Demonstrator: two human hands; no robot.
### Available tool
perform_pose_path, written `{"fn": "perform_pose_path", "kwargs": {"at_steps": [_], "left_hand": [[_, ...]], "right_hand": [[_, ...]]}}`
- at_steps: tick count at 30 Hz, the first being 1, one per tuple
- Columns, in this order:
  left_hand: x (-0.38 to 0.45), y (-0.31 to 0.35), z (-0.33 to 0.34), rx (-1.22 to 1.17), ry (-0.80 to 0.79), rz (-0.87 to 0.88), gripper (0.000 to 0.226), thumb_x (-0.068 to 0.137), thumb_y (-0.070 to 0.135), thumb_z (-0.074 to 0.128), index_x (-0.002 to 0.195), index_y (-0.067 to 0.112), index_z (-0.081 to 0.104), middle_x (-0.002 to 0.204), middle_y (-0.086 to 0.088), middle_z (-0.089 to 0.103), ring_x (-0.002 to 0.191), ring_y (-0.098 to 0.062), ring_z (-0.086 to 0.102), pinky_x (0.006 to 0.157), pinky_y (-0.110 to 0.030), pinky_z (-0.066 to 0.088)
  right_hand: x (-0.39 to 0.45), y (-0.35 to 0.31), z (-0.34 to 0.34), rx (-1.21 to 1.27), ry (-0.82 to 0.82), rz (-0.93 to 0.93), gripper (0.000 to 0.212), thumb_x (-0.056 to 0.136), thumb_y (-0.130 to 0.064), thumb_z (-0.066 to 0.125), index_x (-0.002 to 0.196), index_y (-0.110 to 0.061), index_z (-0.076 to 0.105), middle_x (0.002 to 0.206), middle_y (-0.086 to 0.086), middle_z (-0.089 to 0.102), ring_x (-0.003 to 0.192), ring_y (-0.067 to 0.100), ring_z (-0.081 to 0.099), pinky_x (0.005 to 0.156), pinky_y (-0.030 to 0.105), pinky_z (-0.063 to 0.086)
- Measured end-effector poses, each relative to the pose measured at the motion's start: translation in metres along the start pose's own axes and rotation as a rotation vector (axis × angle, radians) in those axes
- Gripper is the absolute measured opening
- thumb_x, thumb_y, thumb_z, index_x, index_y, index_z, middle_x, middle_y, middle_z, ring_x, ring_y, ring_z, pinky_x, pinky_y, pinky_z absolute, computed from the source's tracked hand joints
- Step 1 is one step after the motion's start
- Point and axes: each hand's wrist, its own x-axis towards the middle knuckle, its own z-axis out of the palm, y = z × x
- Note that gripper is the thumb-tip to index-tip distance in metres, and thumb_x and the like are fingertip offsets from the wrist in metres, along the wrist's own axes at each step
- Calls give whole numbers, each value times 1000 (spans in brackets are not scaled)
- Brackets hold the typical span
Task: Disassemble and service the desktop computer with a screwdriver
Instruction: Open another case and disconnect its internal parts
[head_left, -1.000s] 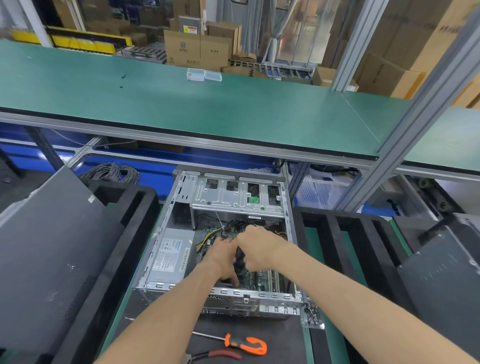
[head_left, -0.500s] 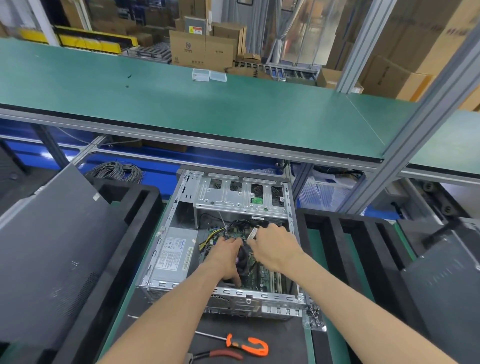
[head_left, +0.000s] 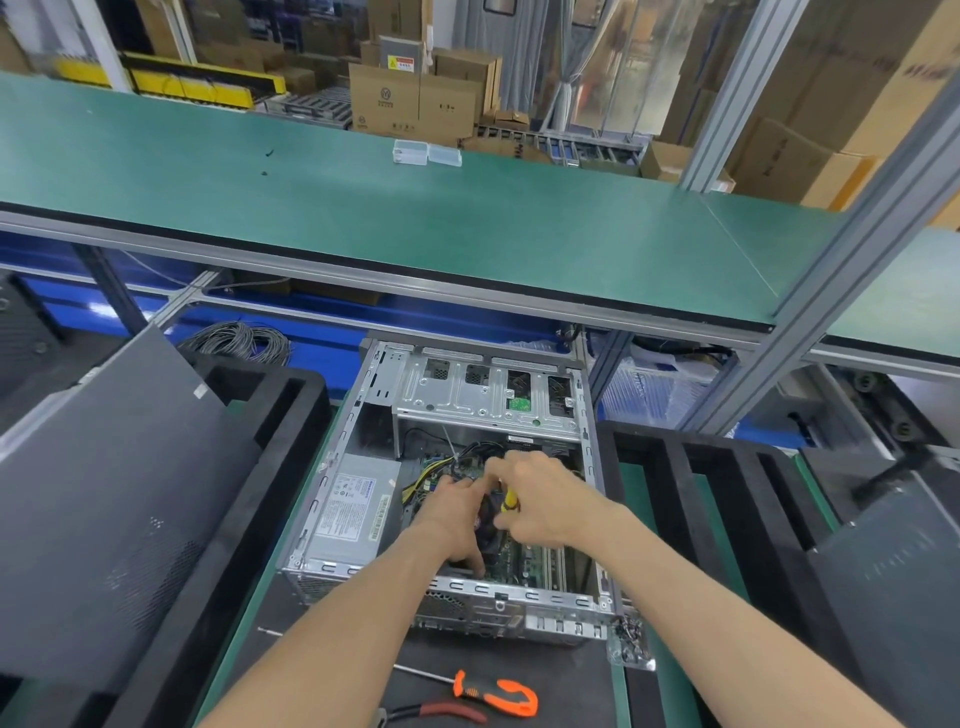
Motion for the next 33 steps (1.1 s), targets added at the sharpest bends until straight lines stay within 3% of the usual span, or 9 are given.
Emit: {"fn": "perform_pose_path", "kwargs": {"at_steps": [3,8,13,18,23,25,28,30,33], "left_hand": [[-1,1,-2,31,-1,-3,112,51,50,95,142,21,37,143,-2,47,134,-29,36,115,-44,32],[1,3,-3,121,-34,32,100,60,57,89,144,24,47,149,0,46,140,-29,32,121,-44,19],[0,2,-1,71,-15,7,103,56,55,92,142,22,46,141,1,50,135,-30,35,118,-40,27],[0,1,-1,6,8,-15,103,48,50,96,129,19,42,135,-3,52,127,-30,40,110,-43,38],[5,1,1,113,-31,25,112,56,56,91,148,19,40,150,-4,45,141,-31,33,121,-44,20],[5,2,1,188,-56,36,107,61,61,86,150,21,41,153,-3,42,143,-30,30,122,-44,15],[4,0,2,116,-9,31,98,56,57,90,138,23,50,140,-1,52,132,-29,39,118,-39,23],[3,-1,3,23,22,6,103,49,51,95,135,23,45,134,0,53,126,-29,40,112,-40,33],[2,-1,1,13,22,-15,111,47,50,96,138,19,39,138,-2,50,127,-30,38,110,-43,38]], "right_hand": [[2,3,1,-127,62,150,35,100,-49,49,99,-14,54,84,5,49,84,33,58,65,38,43],[0,-16,11,-186,-8,-92,10,93,-10,59,98,-7,67,99,10,65,79,24,59,63,35,48],[-7,-4,2,-88,-68,-179,42,84,0,59,125,-12,57,123,7,60,104,27,61,85,42,53],[-11,6,0,-117,27,167,42,99,-50,50,109,-10,62,96,12,60,91,35,62,73,40,52],[-5,-21,15,-188,2,-55,15,94,-7,57,103,-3,67,104,14,65,87,33,65,65,39,52],[-5,-21,14,-201,-24,-163,22,88,1,59,109,-3,66,114,12,63,89,30,65,63,35,49],[-6,-6,2,-61,-56,-167,38,84,3,59,119,-11,59,118,7,60,101,27,61,81,40,53],[-10,6,-1,28,-55,-84,36,84,-5,64,118,-16,56,113,4,57,101,27,58,82,43,52],[-13,9,2,-57,51,123,43,94,-48,59,120,-16,45,105,8,57,92,33,59,72,40,48]]}}
